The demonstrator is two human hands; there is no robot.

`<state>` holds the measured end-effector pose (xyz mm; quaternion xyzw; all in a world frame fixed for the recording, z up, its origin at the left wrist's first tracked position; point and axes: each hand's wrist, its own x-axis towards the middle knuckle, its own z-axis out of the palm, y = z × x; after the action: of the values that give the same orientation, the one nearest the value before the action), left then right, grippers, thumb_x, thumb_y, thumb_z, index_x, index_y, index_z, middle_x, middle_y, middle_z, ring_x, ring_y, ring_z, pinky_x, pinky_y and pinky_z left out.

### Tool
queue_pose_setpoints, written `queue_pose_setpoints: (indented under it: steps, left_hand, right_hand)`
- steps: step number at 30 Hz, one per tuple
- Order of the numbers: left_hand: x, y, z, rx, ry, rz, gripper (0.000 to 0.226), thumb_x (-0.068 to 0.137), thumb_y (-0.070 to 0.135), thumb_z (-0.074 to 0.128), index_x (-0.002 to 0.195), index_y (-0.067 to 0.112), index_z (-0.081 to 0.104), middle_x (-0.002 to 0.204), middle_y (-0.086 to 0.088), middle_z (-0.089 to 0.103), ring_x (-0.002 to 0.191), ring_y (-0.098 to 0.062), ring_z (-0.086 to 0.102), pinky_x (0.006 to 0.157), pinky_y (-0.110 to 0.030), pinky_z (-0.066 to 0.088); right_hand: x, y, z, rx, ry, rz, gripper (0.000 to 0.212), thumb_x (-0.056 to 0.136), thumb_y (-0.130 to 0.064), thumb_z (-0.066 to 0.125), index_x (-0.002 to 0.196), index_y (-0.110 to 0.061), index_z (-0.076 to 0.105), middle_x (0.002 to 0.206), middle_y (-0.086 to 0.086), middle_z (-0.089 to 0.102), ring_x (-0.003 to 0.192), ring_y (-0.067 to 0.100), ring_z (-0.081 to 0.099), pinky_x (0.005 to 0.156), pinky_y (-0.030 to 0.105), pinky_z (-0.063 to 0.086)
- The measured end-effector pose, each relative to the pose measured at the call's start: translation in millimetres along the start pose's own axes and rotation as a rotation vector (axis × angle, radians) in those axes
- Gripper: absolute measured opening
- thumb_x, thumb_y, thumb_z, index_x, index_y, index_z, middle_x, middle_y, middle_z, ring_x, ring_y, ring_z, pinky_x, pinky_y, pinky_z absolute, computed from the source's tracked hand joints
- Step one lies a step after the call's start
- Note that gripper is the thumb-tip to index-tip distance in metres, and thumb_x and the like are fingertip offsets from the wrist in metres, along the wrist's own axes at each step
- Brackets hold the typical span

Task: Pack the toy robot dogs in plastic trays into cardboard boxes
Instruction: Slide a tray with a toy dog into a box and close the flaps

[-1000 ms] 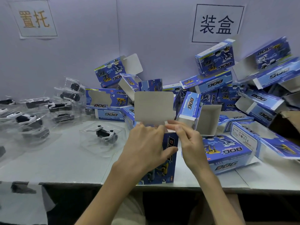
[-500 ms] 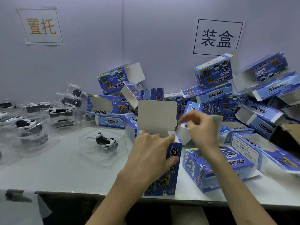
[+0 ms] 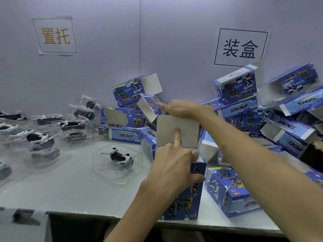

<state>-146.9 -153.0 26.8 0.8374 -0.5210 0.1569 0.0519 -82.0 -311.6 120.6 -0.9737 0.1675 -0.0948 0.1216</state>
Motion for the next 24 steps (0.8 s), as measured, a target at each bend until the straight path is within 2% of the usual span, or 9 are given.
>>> queue_pose_setpoints:
  steps: [3, 6, 7, 9, 12, 14, 17, 22, 24]
  left_hand:
    - [5, -1, -5, -0.004, -0.010, 0.017, 0.056, 0.081, 0.073, 0.059, 0.127, 0.042, 0.061, 0.163, -0.022, -0.003, 0.099, -0.033, 0.063, 0.081, -0.033, 0.044]
    - [6, -1, -8, -0.007, -0.013, 0.023, 0.056, 0.080, 0.073, 0.060, 0.125, 0.039, 0.064, 0.163, -0.024, 0.003, 0.104, -0.032, 0.061, 0.087, -0.034, 0.046]
    - [5, -1, -8, -0.001, -0.015, 0.026, 0.057, 0.080, 0.073, 0.060, 0.125, 0.039, 0.065, 0.162, -0.025, 0.004, 0.104, -0.032, 0.060, 0.087, -0.034, 0.047]
    - [5, -1, -6, 0.014, -0.007, 0.028, 0.057, 0.078, 0.074, 0.061, 0.124, 0.039, 0.065, 0.162, -0.025, 0.007, 0.101, -0.032, 0.061, 0.085, -0.033, 0.047]
    - [5, -2, -1, 0.022, 0.031, 0.028, 0.057, 0.077, 0.074, 0.062, 0.121, 0.039, 0.066, 0.154, -0.021, 0.032, 0.078, -0.024, 0.056, 0.072, -0.032, 0.040]
    - [5, -2, 3, 0.007, 0.064, 0.036, 0.057, 0.076, 0.074, 0.063, 0.120, 0.038, 0.066, 0.130, -0.011, 0.051, 0.060, -0.015, 0.036, 0.066, -0.031, 0.033]
    - [5, -3, 7, -0.008, 0.109, 0.025, 0.057, 0.076, 0.074, 0.063, 0.119, 0.037, 0.066, 0.122, -0.009, 0.054, 0.054, -0.011, 0.024, 0.064, -0.030, 0.029]
    - [-4, -2, 8, 0.010, 0.161, 0.050, 0.063, 0.078, 0.073, 0.061, 0.129, 0.035, 0.060, 0.089, 0.001, 0.069, 0.072, -0.020, 0.052, 0.053, -0.029, 0.021]
    - [-6, -1, 8, -0.005, 0.189, 0.057, 0.063, 0.079, 0.072, 0.061, 0.131, 0.036, 0.058, 0.085, 0.002, 0.069, 0.081, -0.020, 0.059, 0.049, -0.025, 0.015]
  right_hand:
    - [-3, 6, 10, 0.007, 0.121, -0.014, 0.069, 0.095, -0.074, 0.020, 0.081, -0.023, 0.064, 0.111, 0.007, 0.063, 0.098, 0.025, 0.058, 0.091, 0.040, 0.043]
    - [-11, 6, 14, -0.042, 0.165, -0.036, 0.077, 0.094, -0.075, 0.015, 0.097, -0.019, 0.066, 0.102, 0.007, 0.060, 0.091, 0.025, 0.055, 0.085, 0.040, 0.042]
    - [-15, 6, 16, -0.054, 0.183, -0.053, 0.077, 0.094, -0.075, 0.014, 0.095, -0.017, 0.065, 0.095, 0.006, 0.059, 0.085, 0.024, 0.054, 0.081, 0.040, 0.041]
    - [-20, 6, 21, -0.073, 0.260, -0.099, 0.072, 0.095, -0.074, 0.013, 0.070, -0.019, 0.053, 0.075, 0.002, 0.053, 0.068, 0.019, 0.048, 0.072, 0.038, 0.039]
    - [-27, 7, 32, -0.095, 0.314, -0.145, 0.071, 0.098, -0.069, 0.016, 0.054, -0.018, 0.038, 0.057, 0.001, 0.044, 0.055, 0.017, 0.042, 0.061, 0.035, 0.032]
    - [-31, 8, 42, -0.116, 0.352, -0.187, 0.072, 0.100, -0.065, 0.020, 0.050, -0.016, 0.034, 0.052, 0.001, 0.039, 0.050, 0.016, 0.038, 0.056, 0.033, 0.028]
    - [-30, 8, 42, -0.165, 0.453, -0.256, 0.072, 0.100, -0.063, 0.028, 0.046, -0.015, 0.030, 0.046, -0.001, 0.033, 0.044, 0.014, 0.033, 0.051, 0.030, 0.023]
    - [-30, 7, 48, -0.422, 0.587, -0.326, 0.071, 0.102, -0.058, 0.031, 0.045, -0.015, 0.029, 0.043, -0.001, 0.029, 0.040, 0.013, 0.031, 0.047, 0.026, 0.024]
    - [-32, 9, 53, -0.512, 0.639, -0.325, 0.072, 0.103, -0.056, 0.029, 0.044, -0.016, 0.028, 0.041, -0.002, 0.026, 0.039, 0.016, 0.035, 0.049, 0.026, 0.029]
